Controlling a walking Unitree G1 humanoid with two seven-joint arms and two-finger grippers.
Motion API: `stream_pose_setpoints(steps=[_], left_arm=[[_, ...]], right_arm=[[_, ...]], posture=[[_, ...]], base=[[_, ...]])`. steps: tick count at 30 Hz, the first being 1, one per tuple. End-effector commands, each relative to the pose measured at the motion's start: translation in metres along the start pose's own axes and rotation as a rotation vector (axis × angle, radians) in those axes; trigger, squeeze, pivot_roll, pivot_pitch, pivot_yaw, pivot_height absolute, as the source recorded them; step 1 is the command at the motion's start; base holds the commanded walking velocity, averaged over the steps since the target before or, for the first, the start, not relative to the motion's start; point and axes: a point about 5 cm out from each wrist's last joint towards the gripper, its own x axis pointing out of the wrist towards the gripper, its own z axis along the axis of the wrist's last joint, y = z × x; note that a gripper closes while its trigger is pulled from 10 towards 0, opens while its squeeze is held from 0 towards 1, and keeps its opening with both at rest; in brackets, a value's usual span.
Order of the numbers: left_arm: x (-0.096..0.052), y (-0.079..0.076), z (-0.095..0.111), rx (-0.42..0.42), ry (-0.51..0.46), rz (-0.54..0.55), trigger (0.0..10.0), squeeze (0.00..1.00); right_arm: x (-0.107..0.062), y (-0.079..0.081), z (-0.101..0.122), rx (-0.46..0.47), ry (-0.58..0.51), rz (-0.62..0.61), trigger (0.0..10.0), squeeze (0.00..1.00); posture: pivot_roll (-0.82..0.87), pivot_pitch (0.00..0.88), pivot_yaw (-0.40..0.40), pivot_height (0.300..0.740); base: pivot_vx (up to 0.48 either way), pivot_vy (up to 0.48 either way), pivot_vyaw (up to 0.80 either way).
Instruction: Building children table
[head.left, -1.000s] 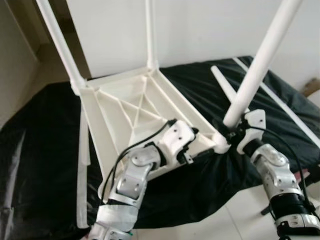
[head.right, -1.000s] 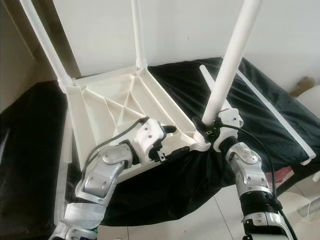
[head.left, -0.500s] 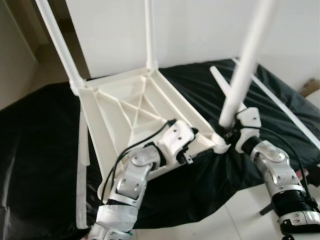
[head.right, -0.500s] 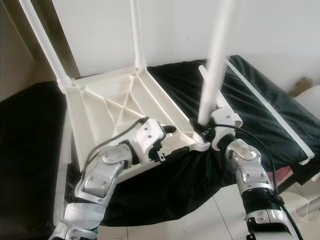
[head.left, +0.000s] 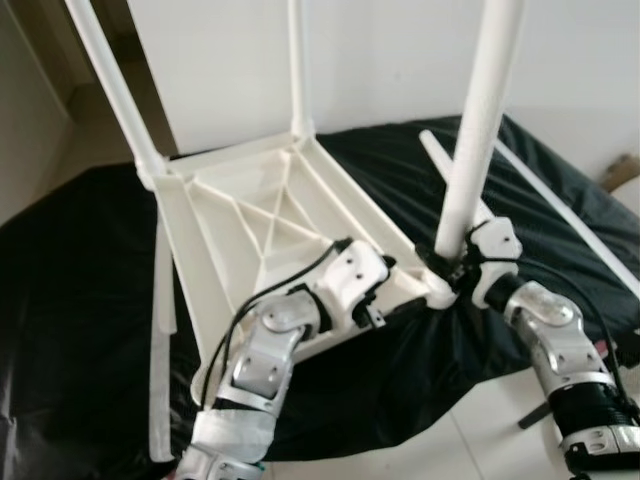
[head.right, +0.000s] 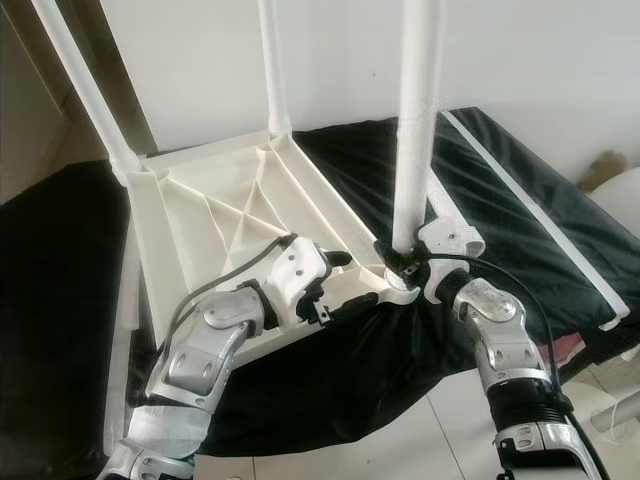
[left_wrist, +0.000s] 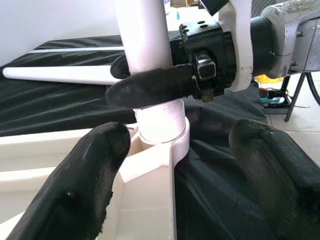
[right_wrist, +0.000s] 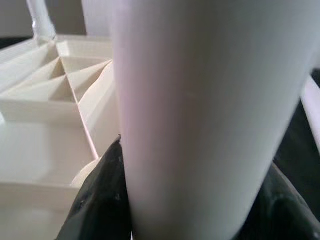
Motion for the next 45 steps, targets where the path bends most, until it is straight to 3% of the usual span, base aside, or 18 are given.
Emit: stream_pose_setpoints(steps=[1,8,16,26,31,35,43,45], left_arm=[[-0.001,0.008,0.001,0.003,0.008,0.149,10.0,0.0],[-0.001,0.009,0.001,0.003,0.006,0.146,10.0,0.0],[-0.001,0.008,0.001,0.005,0.008,0.141,10.0,0.0],[0.0,0.006,0.001,0.002,0.006,0.14,10.0,0.0],[0.001,0.006,0.001,0.002,0.004,0.138,10.0,0.0],[0.002,0.005,0.0,0.002,0.003,0.135,10.0,0.0],[0.003,0.004,0.0,0.001,0.003,0.133,10.0,0.0],[0.004,0.004,0.001,0.002,-0.002,0.135,10.0,0.0]], right_arm=[[-0.006,0.009,-0.039,0.149,0.158,-0.018,10.0,0.0],[-0.006,0.007,-0.043,0.204,0.168,-0.075,10.0,0.0],[-0.006,0.007,-0.045,0.165,0.175,-0.114,10.0,0.0],[0.006,0.033,-0.025,0.083,0.062,-0.245,10.0,0.0],[0.008,0.037,-0.024,0.123,0.043,-0.315,10.0,0.0],[0.006,0.036,-0.019,0.201,0.024,-0.575,10.0,0.0],[-0.003,0.041,-0.021,0.257,0.062,-0.852,10.0,0.0],[0.003,0.059,-0.019,0.274,0.076,-0.86,10.0,0.0]], posture=[[-0.03,0.027,0.035,0.74],[-0.03,0.027,0.041,0.74],[-0.03,0.022,0.04,0.74],[-0.03,0.018,0.034,0.74],[-0.03,0.014,0.03,0.74],[-0.04,0.007,0.026,0.74],[-0.04,0.0,0.016,0.74],[-0.03,0.0,0.004,0.74]], base=[[0.0,0.0,0.0],[0.0,0.0,0.0],[0.0,0.0,0.0],[0.0,0.0,0.0],[0.0,0.0,0.0],[0.0,0.0,0.0],[0.0,0.0,0.0],[0.0,0.0,0.0]])
